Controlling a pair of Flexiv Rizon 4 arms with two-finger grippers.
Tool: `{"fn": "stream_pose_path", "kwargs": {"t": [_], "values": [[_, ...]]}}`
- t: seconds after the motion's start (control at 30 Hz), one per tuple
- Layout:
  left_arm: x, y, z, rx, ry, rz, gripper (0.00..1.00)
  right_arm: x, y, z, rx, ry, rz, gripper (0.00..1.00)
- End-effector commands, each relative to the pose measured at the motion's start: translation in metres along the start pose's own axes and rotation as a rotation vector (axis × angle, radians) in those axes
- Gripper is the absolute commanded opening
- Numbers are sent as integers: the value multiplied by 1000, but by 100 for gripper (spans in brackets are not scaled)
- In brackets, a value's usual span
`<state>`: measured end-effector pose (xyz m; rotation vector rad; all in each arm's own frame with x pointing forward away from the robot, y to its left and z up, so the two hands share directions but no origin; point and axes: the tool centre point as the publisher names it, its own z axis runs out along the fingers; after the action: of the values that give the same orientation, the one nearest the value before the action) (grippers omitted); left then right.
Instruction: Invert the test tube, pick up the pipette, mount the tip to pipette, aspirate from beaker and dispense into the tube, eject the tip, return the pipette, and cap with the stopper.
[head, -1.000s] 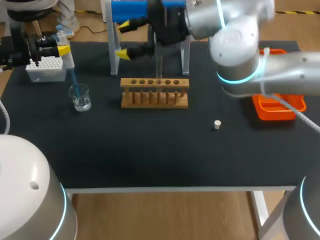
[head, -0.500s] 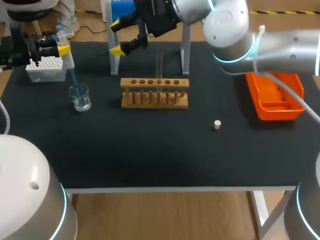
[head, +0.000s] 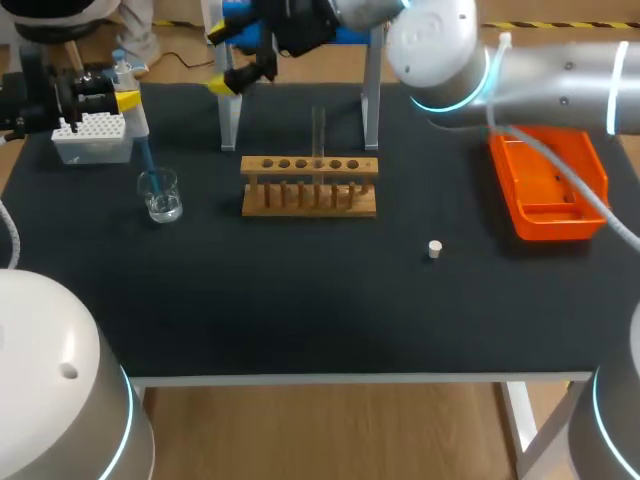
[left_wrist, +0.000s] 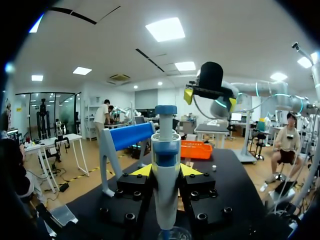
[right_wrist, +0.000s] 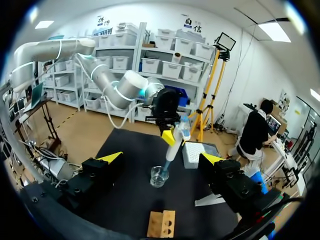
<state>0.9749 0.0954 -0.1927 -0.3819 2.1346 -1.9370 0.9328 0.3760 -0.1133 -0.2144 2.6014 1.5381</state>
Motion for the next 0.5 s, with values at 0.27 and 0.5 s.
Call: {"fn": "stream_pose_path", "kwargs": {"t": [0.27,0.5], "values": [[-1,0,0,1,2,1,0,-41,28,22,-7,51,-24,0],[-1,0,0,1,2,1,0,-51,37,32,-31,97,12,0]]}}
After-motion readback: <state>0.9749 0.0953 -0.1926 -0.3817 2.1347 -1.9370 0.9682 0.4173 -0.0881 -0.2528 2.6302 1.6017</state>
